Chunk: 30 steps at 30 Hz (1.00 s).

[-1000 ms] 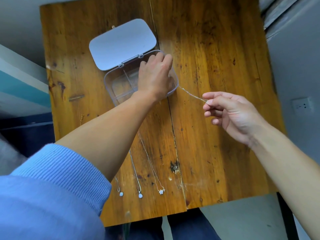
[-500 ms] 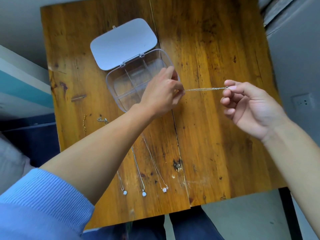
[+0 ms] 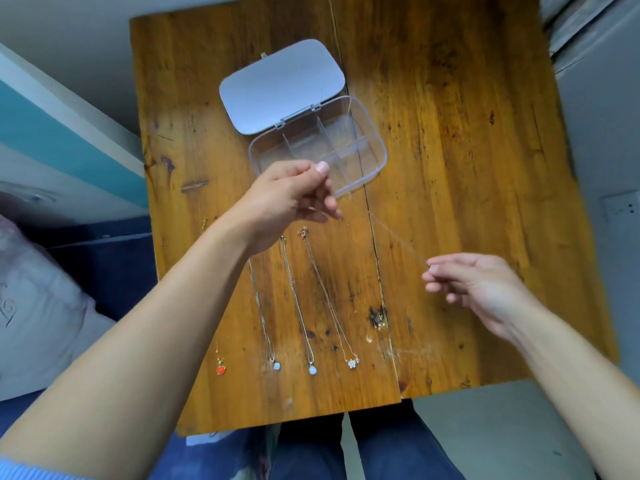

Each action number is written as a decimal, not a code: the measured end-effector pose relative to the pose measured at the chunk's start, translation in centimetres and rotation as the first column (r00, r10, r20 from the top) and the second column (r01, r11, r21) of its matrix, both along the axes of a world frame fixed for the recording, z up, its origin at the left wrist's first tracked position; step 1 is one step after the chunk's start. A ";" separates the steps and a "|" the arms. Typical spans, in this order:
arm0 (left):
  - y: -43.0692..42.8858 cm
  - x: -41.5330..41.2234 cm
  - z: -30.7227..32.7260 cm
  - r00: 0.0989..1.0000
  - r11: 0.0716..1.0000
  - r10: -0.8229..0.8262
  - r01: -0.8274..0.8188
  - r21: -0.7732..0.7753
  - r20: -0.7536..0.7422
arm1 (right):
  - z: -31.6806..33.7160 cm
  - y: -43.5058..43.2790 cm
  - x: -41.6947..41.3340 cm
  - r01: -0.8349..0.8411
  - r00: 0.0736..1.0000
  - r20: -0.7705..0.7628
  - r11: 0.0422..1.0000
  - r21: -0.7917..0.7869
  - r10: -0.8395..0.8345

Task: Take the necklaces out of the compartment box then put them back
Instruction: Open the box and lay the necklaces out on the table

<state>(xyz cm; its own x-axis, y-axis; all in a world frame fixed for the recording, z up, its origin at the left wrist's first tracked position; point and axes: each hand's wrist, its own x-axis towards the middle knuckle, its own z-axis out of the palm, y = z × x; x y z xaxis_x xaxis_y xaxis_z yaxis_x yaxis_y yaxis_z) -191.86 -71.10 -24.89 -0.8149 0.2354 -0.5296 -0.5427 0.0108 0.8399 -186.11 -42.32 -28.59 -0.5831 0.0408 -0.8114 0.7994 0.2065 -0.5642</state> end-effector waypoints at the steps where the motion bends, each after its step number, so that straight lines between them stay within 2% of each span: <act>1: -0.3 0.5 -0.3 0.999 0.999 0.027 -0.027 0.017 0.037 | -0.1 -0.6 1.0 -0.017 1.000 0.024 1.000 0.002 0.017; 3: -0.2 1.5 -1.1 0.996 0.996 0.056 -0.051 -0.070 0.068 | -0.4 -1.9 3.1 -0.060 0.996 0.060 0.998 0.014 0.059; 5: 0.4 2.1 -2.1 0.999 0.954 0.033 -0.027 -0.299 0.015 | -0.6 -3.2 5.3 -0.131 0.988 0.087 0.991 0.042 0.127; 7: 1.2 2.3 -3.2 0.992 0.820 -0.081 0.009 -0.572 -0.100 | -0.7 -4.3 7.4 -0.180 0.980 0.104 0.981 0.074 0.172; 9: 1.8 2.2 -4.0 0.968 0.677 -0.187 0.003 -0.736 -0.168 | -0.8 -5.1 9.2 -0.198 0.976 0.107 0.976 0.094 0.188; 13: 3.0 2.6 -5.4 0.899 0.439 -0.400 0.015 -0.898 -0.181 | -1.2 -6.2 11.1 -0.175 0.981 0.110 0.976 0.130 0.162; 15: 3.3 2.9 -6.2 0.875 0.372 -0.457 0.022 -0.928 -0.162 | -1.5 -6.4 11.4 -0.160 0.983 0.116 0.977 0.142 0.144; 17: 3.2 3.0 -6.9 0.870 0.354 -0.468 0.023 -0.935 -0.156 | -1.8 -6.5 11.4 -0.162 0.982 0.125 0.974 0.160 0.143; 23: 3.5 2.9 -7.6 0.861 0.383 -0.465 -0.013 -0.924 -0.205 | -2.5 -6.1 10.9 -0.252 0.963 0.151 0.944 0.215 0.222; 30: 3.1 3.1 -7.7 0.866 0.404 -0.449 -0.024 -0.914 -0.221 | -2.1 -5.8 10.3 -0.468 0.883 0.180 0.790 0.395 0.433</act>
<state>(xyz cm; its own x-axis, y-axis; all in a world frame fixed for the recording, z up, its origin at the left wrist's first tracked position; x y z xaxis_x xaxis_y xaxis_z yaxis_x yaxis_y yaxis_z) -188.78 -67.98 -32.64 -0.9759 0.0384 -0.2149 -0.0508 0.9174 0.3947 -175.83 -48.15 -30.64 -0.5580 0.1310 -0.8195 0.5926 0.7541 -0.2830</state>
